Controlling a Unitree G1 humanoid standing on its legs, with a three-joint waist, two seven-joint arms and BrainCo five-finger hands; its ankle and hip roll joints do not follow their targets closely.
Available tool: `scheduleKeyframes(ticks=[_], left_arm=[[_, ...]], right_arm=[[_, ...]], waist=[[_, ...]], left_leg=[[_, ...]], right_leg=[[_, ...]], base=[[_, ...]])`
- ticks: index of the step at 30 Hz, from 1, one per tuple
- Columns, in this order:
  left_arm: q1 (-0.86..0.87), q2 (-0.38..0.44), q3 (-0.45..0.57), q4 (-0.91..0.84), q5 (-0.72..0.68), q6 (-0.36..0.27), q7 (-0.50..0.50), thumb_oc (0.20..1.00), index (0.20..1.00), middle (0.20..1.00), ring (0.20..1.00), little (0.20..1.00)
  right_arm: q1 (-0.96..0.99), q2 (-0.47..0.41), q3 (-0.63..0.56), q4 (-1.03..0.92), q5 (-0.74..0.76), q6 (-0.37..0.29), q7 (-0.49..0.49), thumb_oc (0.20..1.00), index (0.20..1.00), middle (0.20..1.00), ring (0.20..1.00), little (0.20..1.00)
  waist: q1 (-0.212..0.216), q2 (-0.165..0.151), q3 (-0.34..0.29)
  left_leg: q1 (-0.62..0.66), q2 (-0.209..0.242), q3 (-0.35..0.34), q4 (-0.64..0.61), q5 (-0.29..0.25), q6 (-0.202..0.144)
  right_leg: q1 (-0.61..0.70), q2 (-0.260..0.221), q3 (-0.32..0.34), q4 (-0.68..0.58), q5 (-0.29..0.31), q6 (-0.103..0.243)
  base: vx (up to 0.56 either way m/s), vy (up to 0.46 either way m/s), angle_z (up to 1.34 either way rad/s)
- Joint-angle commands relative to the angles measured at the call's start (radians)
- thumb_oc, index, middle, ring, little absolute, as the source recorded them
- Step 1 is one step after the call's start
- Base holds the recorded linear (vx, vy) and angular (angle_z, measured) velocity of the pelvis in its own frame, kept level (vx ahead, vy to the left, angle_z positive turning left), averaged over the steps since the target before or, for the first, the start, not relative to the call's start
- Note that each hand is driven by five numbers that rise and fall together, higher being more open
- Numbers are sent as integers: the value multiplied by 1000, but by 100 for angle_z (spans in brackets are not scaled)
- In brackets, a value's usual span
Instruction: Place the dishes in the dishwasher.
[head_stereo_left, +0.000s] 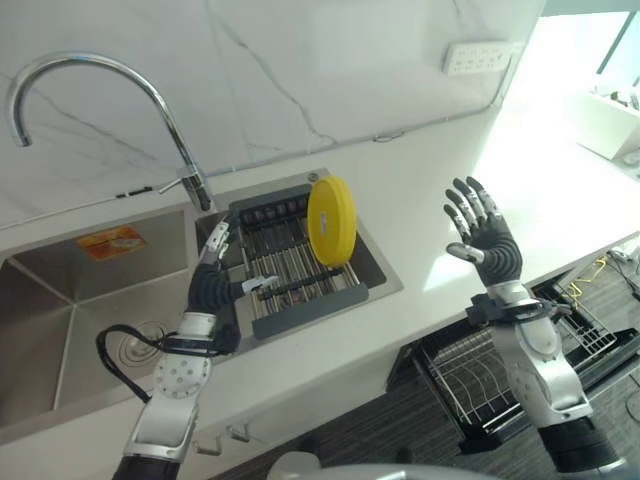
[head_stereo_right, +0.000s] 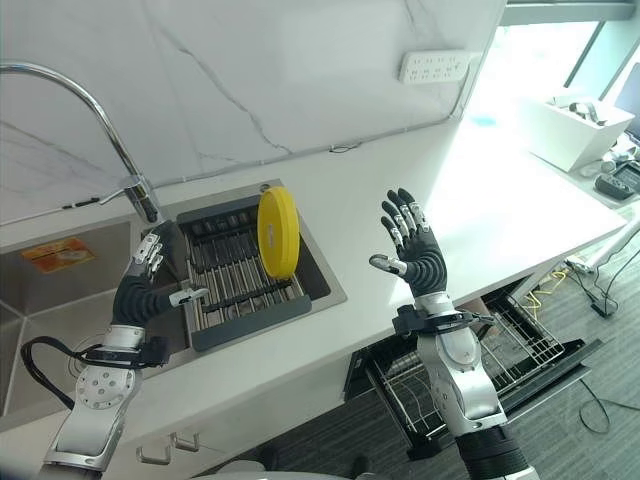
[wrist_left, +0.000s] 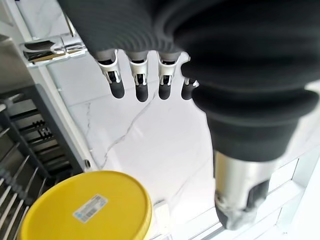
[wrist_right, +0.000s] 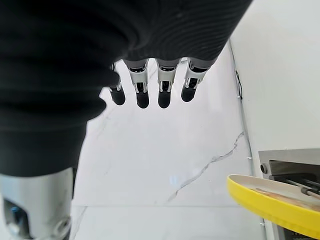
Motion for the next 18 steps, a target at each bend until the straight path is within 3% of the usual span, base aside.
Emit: scheduleKeyframes(ticks=[1,8,18], left_arm=[[-55,53,-21,-24,21,-43,-11,1000,1000,1000,1000,1000],[-86,57,-48,-22,12,-50,-42,1000,1000,1000,1000,1000],[-117,78,-72,-36,-12,-62,-79,1000,1000,1000,1000,1000]], right_arm=[[-83,7,14,5,50,-18,-9,1000,1000,1000,1000,1000],[-129,60,48,109,122,16,8,1000,1000,1000,1000,1000],[-219,85,44,249,108,38,-25,1000,1000,1000,1000,1000]], waist=[[27,5,-18],[55,6,-24],[97,6,-29]], left_leg=[[1,32,30,2,-39,-16],[8,33,24,2,-37,-13],[7,35,-6,2,-33,-14]], right_leg=[[49,-112,-65,11,-26,110],[63,-118,-86,10,-24,109],[78,-118,-110,11,-28,107]], base=[[48,14,3],[47,9,7],[54,-2,9]])
